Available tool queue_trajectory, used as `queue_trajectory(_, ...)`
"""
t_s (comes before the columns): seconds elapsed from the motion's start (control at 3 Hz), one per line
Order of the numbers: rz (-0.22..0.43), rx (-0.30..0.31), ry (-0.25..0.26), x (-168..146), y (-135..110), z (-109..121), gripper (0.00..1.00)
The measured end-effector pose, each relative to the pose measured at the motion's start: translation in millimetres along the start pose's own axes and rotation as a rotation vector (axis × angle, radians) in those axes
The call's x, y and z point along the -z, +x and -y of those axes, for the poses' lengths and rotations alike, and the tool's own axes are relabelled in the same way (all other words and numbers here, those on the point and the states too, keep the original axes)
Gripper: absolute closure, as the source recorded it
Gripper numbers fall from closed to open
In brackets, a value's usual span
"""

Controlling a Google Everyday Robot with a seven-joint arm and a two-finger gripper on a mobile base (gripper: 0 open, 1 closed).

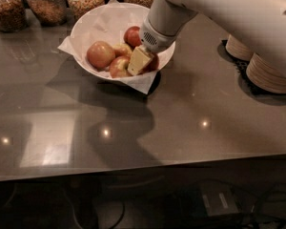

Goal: Pick apple from white bowl

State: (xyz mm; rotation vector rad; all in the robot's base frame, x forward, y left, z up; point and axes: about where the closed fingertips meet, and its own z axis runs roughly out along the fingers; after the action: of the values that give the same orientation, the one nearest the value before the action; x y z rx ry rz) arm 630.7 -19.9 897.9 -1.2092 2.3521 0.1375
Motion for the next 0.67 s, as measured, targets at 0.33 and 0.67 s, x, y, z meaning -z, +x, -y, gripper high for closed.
queue_trajectory(0.33, -0.019, -0.004, 0.023, -4.4, 5.0, 1.1, 0.5)
queue_trajectory(0.67, -0.025, 0.007, 0.048, -2.0, 5.4, 1.8, 0.69)
